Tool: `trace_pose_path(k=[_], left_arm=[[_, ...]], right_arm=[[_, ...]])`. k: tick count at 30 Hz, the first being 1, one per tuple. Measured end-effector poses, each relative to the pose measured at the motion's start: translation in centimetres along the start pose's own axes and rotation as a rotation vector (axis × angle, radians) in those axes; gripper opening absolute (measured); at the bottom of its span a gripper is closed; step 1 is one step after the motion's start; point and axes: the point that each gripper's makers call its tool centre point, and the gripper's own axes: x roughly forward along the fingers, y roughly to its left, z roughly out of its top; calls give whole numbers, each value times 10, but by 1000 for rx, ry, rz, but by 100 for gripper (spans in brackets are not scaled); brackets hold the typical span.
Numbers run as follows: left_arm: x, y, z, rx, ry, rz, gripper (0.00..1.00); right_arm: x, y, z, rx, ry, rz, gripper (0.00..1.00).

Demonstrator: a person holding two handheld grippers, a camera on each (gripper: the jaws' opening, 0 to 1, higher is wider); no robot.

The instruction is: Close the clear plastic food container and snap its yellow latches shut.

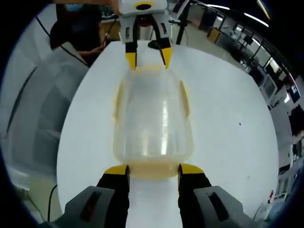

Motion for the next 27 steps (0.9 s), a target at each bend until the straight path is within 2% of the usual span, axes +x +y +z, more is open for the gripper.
trace_pose_path(k=[11, 27], left_arm=[[8, 0, 20, 0, -9, 5, 38], [17, 0, 36, -10, -13, 1, 38]], right_arm=[[-9, -4, -20, -3, 4, -8, 39], [-14, -7, -38, -5, 4, 3, 39]])
